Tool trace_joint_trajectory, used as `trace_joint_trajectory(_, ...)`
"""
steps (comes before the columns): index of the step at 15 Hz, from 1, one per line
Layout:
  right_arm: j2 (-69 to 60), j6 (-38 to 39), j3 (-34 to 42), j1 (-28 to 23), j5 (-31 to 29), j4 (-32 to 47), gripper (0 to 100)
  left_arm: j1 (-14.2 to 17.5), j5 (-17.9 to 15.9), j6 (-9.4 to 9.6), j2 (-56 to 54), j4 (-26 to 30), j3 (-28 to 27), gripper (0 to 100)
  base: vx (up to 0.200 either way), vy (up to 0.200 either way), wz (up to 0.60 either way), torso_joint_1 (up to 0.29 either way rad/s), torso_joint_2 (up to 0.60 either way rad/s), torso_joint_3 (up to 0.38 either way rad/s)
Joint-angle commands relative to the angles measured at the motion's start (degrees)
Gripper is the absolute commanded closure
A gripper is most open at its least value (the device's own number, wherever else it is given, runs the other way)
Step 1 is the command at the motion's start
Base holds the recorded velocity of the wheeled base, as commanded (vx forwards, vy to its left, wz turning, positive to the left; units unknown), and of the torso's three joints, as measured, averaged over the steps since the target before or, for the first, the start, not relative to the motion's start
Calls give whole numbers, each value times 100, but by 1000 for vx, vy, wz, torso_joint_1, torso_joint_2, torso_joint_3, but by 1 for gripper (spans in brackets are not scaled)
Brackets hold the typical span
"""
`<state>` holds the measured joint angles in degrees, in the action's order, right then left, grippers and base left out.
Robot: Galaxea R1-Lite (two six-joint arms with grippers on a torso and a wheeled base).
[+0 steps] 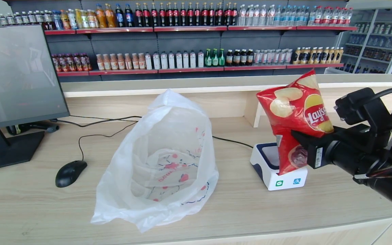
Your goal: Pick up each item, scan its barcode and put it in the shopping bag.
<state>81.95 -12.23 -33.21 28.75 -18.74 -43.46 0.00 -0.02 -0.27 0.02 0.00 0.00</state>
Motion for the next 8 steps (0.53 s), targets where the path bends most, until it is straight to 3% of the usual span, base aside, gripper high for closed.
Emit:
trace_joint_trajectory(1, -196, 142, -98, 8, -7, -13, 100, 0, 2, -8, -2, 0, 0, 0, 0, 0, 0, 0, 0, 0)
trace_joint_trajectory(8, -697, 1135, -54, 254, -227, -822, 100, 0, 2, 9, -2, 0, 0, 0, 0, 0, 0, 0, 0, 0)
